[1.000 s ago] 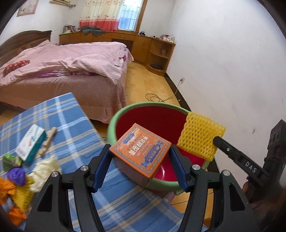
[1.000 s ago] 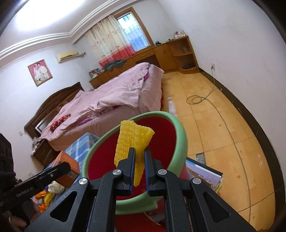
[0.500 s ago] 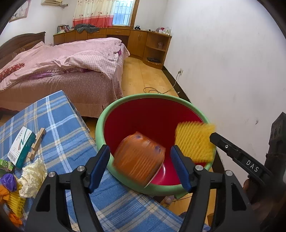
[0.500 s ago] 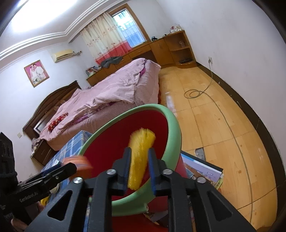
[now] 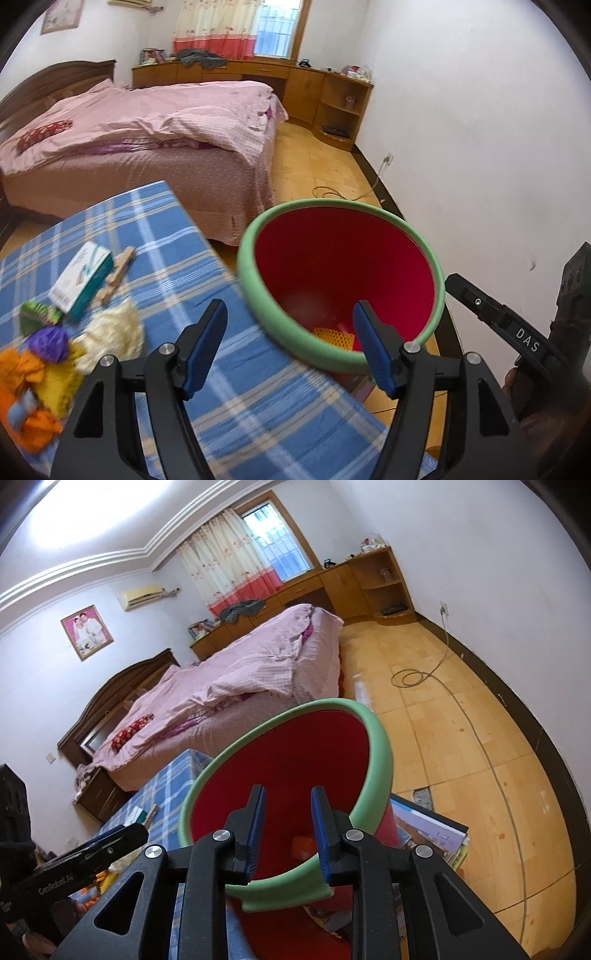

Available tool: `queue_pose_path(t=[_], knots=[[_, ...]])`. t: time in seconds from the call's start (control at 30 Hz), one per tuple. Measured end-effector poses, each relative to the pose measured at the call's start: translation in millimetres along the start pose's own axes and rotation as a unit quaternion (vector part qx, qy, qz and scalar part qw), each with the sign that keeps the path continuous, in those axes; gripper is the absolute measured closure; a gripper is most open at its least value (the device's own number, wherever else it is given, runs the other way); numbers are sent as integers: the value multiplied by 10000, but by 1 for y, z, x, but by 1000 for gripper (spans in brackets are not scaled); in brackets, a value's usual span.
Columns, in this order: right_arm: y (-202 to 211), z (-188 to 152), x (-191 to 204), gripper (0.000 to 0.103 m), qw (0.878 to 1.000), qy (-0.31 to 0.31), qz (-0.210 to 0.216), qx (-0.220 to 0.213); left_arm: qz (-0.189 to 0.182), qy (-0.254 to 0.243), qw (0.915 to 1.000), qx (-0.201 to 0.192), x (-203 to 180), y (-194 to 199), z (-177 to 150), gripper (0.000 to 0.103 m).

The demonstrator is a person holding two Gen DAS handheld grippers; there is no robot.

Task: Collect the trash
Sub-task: 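Move both tools back over the table toward the orange mesh bag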

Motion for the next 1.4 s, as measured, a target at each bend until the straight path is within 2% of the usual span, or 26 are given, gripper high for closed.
queue_pose_path(t=[0.3, 0.6, 0.7, 0.83, 1.4], knots=[[16, -13, 37, 77, 9993, 245, 250, 160, 423, 333, 9983, -229, 38, 60, -16, 33], [26, -38, 83, 77, 9963, 513, 540, 419, 974, 956, 9899, -396, 98, 120, -46, 33], [29, -47, 100, 77, 9945, 626, 656, 519, 1160, 1232, 9845, -461, 121, 139, -59, 33], [32, -62, 126, 77, 9918, 760, 781, 674, 1600, 1641, 9721, -505, 157, 165, -79, 33], [36, -129, 225, 77, 9735, 1391, 1315, 1248, 2366, 2718, 9314, -516, 254, 238, -152, 33]])
Point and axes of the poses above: each gripper's, at about its wrist camera, not at the fingertips, and y roughly against the way its jaws point, x to its left, z to its top, the point moved 10 cm from there along -y, roughly the way its jaws point, and after that the axes turned 9 degrees about -z, right-handed, at the moved point
